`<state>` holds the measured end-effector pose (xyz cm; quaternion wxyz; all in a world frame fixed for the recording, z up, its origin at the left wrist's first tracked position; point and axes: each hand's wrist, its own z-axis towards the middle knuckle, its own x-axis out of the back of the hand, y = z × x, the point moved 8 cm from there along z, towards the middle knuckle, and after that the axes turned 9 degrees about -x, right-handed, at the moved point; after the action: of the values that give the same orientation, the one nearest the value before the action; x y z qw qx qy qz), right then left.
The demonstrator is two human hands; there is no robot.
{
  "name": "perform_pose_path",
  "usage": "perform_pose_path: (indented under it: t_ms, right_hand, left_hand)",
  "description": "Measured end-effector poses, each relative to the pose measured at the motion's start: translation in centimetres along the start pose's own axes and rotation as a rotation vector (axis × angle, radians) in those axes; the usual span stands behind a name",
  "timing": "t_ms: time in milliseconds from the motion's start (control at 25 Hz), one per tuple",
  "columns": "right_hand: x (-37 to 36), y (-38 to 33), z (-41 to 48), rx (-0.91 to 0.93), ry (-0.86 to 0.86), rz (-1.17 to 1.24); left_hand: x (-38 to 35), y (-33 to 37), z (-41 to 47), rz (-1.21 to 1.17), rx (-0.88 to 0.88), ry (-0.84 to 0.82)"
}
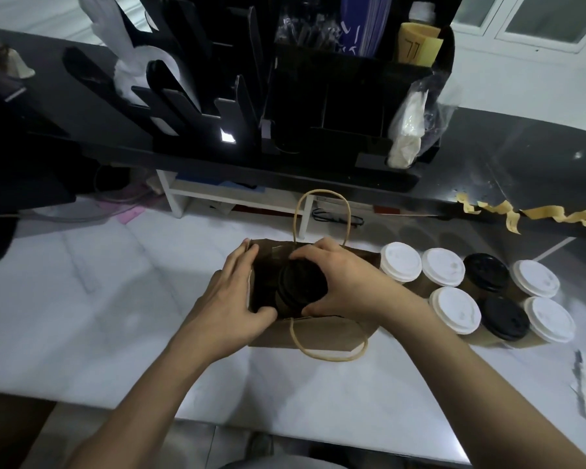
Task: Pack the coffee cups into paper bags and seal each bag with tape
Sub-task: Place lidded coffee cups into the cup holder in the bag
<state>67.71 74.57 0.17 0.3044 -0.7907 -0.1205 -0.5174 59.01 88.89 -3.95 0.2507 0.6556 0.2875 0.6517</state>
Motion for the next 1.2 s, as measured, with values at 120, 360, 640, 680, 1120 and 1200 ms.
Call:
perform_pose_path:
  t_ms: [120,360,640,680,1120,1200]
  right_hand:
    - [-1.1,-0.6,1.1,0.028,0.016,-0.066]
    - [-3.5,-0.9,3.0,0.051,0.016,-0.217]
    - [-4.2,-1.6,3.6,0.132,0.017,-0.259]
    - [-4.3,-1.6,3.6,0.146,0.006,-0.261]
    - [-6.5,-1.5,4.8,0.152,-0.067,-0.322]
    - [-6.8,-1.6,4.9,0.159,-0.077,-0.326]
  left_hand:
    - [0.0,0.2,0.0,-0.012,0.001,0.0]
    - [0.0,0.1,0.1,0.003,-0.001,0.013]
    - [0.1,0.3,0.3,0.009,-0.004,0.003]
    - [0.1,0.3,0.3,0.007,-0.001,0.0]
    - [0.1,0.4,0.4,-0.011,-0.008,-0.006]
    - [0.1,0.3,0.4,-0.012,-0.009,-0.006]
